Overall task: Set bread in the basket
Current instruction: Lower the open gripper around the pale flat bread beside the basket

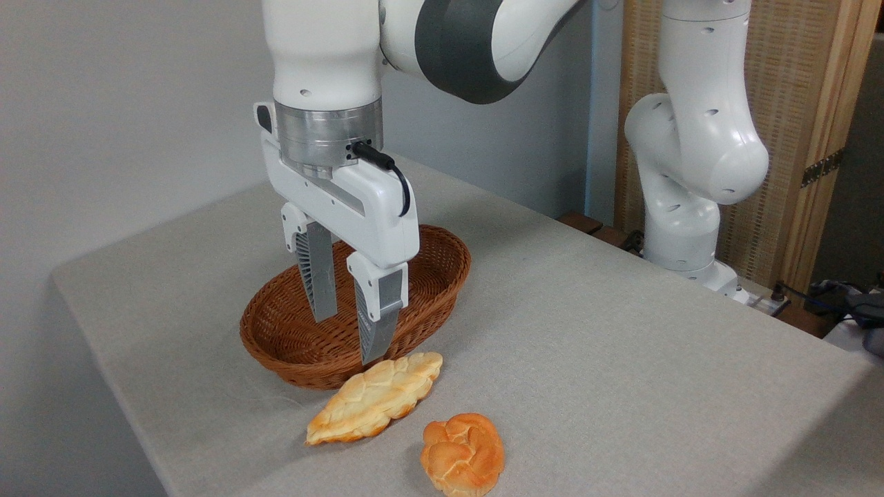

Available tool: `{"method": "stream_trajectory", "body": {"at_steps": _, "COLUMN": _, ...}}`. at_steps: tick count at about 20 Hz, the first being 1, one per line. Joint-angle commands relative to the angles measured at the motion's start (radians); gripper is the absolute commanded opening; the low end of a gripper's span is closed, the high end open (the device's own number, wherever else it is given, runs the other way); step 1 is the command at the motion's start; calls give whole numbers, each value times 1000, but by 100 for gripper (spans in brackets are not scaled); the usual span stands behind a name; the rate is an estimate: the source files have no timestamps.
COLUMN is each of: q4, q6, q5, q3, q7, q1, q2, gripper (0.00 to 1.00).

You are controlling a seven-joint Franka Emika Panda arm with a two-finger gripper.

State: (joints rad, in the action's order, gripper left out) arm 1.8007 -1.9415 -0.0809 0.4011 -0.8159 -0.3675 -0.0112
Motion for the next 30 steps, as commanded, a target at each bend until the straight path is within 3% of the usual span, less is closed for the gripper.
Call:
{"method": "stream_trajectory", "body": {"at_steps": 1, "q4": 0, "q6": 9, "q5": -28, "q3": 7, "q7": -11, "q1": 2, "q2": 10, "gripper": 100}}
{"method": "stream_trajectory", "body": {"at_steps": 13, "q4": 14, "q6": -10, "q5": -30, "q3": 7, "q7": -5, "q1": 5, "q2": 10, "gripper": 100}}
{"method": "stream_trajectory", "body": {"at_steps": 23, "q4": 115, "q6": -249, "q5": -33, "q3": 8, "q7": -8, "q1": 15, "q2": -55, "gripper": 100}}
{"method": "stream_trajectory", "body": {"at_steps": 27, "q4": 117, "q6": -322, "q5": -138, "q3": 8, "q7": -8, "q1": 15, "q2": -116, "gripper": 100}}
{"method": "stream_trajectory", "body": {"at_steps": 30, "q4": 117, "q6": -327, "q5": -154, "q3": 4, "q7": -9, "q1": 15, "q2": -139, "gripper": 100}}
